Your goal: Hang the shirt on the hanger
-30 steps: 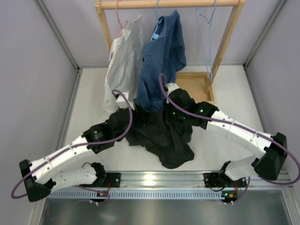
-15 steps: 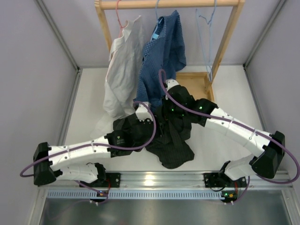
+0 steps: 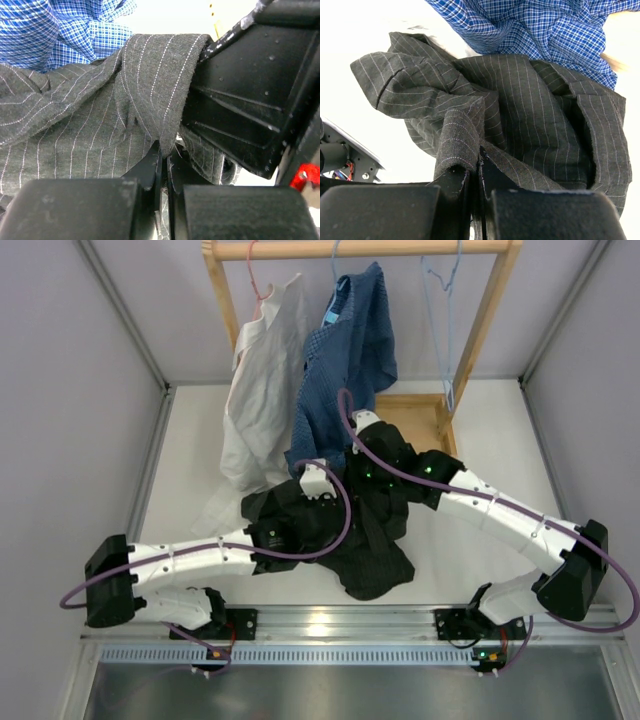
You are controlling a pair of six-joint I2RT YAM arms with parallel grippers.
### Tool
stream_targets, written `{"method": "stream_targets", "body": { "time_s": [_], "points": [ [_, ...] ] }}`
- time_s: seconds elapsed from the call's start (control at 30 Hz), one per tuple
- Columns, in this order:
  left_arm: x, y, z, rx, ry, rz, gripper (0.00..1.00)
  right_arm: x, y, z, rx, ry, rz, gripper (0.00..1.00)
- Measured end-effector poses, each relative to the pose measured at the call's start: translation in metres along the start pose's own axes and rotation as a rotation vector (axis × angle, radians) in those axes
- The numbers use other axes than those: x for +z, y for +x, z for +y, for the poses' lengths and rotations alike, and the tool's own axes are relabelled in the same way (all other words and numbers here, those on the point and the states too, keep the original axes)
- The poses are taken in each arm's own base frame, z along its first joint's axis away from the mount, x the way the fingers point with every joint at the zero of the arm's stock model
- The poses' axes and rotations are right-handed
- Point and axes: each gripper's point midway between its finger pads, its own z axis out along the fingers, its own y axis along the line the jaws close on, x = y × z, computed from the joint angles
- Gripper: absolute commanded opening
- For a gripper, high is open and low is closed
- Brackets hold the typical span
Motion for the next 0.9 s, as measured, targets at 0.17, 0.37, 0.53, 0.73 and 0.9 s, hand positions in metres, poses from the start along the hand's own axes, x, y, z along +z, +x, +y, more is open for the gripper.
{"method": "stream_targets", "body": {
  "time_s": [0.17, 0.37, 0.53, 0.73, 0.9],
  "points": [
    [-0.014, -0.005, 0.004, 0.053, 0.022, 0.033, 0.0, 0.002, 0.003, -0.02, 0.012, 0.007, 0.019, 0.23],
    [-0.057, -0.028, 0.007, 0.101, 0.077, 0.123, 0.0, -0.01, 0.009, -0.037, -0.014, -0.012, 0.042, 0.47],
    [-0.077, -0.025, 0.009, 0.171, 0.116, 0.227, 0.0, -0.042, -0.007, -0.022, -0.087, -0.093, 0.013, 0.54],
    [-0.094, -0.017, 0.006, 0.263, 0.186, 0.341, 0.0, -0.096, -0.046, -0.008, -0.184, -0.147, -0.089, 0.58],
    [-0.108, -0.038, -0.004, 0.267, 0.22, 0.331, 0.0, -0.166, -0.107, -0.039, -0.17, 0.021, -0.297, 0.62]
  ]
}}
